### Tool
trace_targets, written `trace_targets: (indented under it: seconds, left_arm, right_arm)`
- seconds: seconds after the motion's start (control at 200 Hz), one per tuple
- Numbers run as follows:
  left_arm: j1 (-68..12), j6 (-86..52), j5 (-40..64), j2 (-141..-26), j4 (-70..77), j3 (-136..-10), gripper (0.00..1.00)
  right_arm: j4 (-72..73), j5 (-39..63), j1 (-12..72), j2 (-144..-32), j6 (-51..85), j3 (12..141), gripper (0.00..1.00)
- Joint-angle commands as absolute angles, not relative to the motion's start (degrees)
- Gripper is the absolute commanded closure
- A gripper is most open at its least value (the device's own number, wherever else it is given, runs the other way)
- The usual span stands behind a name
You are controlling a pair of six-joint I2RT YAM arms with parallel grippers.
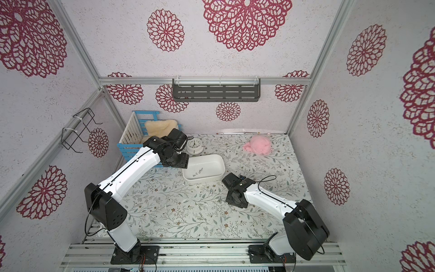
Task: Put the screws on the desktop into the storage box
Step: Pick up the screw from the center of the board.
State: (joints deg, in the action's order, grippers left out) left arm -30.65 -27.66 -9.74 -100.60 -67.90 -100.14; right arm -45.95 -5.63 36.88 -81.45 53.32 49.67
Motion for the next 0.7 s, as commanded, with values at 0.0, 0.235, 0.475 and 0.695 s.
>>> trace_targets:
  seconds: [0.0, 0.235, 0.475, 0.695]
  left_arm:
    - [-30.7, -28.7, -10.2, -97.8, -66.3, -98.7, 0.29]
    - [-30.7, -29.0, -10.2, -96.5, -65.7, -96.1, 0.28]
    - [-30.7, -29.2, -10.2, -96.4, -65.6, -95.6, 0.28]
    - [-30.6, -29.3, -10.3, -96.4, -65.7, -95.0, 0.28]
  right_arm:
    - [-44.9, -4.0, 36.1, -82.2, 51.9, 49.2, 0.68]
    - [-45.4, -2.7, 35.1, -84.7, 47.3, 49.2, 0.65]
    - [-45.0, 0.0, 34.7, -87.3, 41.8, 49.3, 0.63]
    - [-44.5, 1.0, 34.7, -89.3, 39.8, 49.1, 0.62]
